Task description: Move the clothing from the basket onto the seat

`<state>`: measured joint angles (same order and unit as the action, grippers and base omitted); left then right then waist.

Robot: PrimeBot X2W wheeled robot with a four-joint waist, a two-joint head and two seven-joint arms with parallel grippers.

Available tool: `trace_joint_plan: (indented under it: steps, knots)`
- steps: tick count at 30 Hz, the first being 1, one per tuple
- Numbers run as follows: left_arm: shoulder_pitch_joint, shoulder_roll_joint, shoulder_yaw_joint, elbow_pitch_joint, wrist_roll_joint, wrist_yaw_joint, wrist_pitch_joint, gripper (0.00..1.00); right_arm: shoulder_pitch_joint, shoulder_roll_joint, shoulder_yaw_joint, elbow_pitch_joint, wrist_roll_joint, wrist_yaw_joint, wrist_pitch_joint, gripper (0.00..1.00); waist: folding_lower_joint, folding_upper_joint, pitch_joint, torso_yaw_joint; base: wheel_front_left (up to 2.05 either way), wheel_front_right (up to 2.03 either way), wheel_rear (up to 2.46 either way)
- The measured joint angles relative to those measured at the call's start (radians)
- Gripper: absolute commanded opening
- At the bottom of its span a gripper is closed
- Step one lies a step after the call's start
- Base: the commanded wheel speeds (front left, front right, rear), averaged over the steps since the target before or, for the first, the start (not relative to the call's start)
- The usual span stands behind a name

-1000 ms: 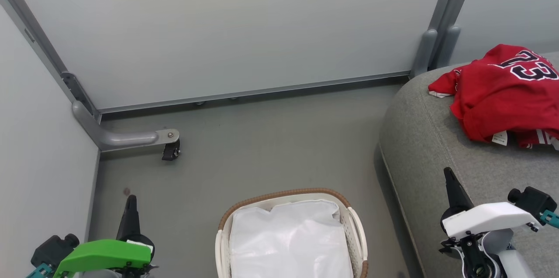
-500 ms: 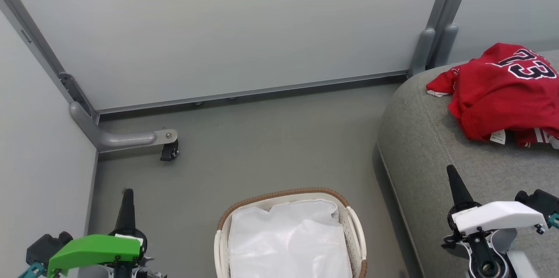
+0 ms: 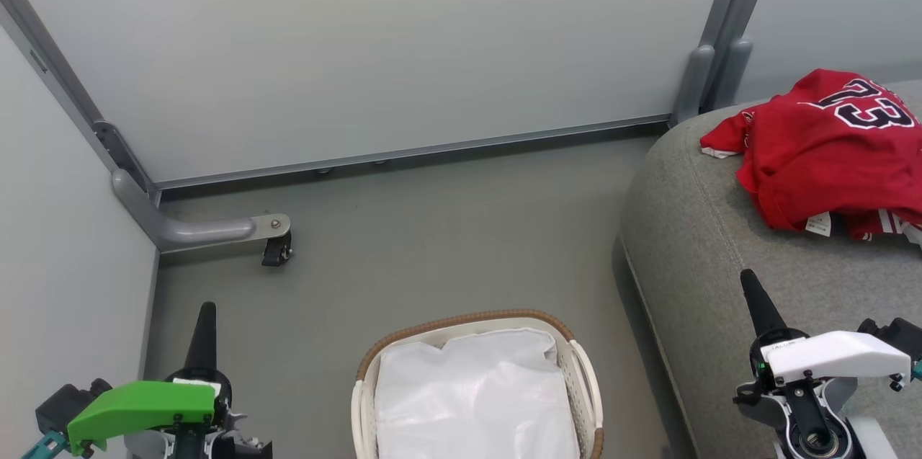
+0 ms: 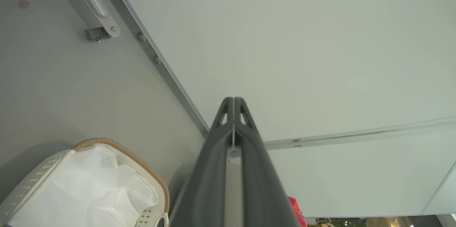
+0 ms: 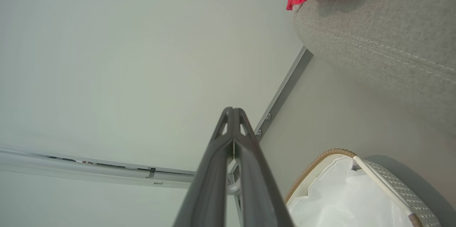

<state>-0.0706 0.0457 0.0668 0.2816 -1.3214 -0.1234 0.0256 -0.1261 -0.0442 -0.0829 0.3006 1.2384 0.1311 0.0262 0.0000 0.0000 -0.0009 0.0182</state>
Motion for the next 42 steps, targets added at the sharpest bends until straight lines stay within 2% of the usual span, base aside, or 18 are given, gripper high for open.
trace_joint_plan:
  steps: [42]
  knots:
    - [-0.029, 0.001, 0.044, -0.033, -0.268, -0.004, 0.084, 0.00, 0.012, -0.003, -0.029, -0.052, 0.347, 0.000, 0.081, 0.00, 0.0000, 0.0000, 0.004, -0.017, 0.00, 0.00, 0.00]
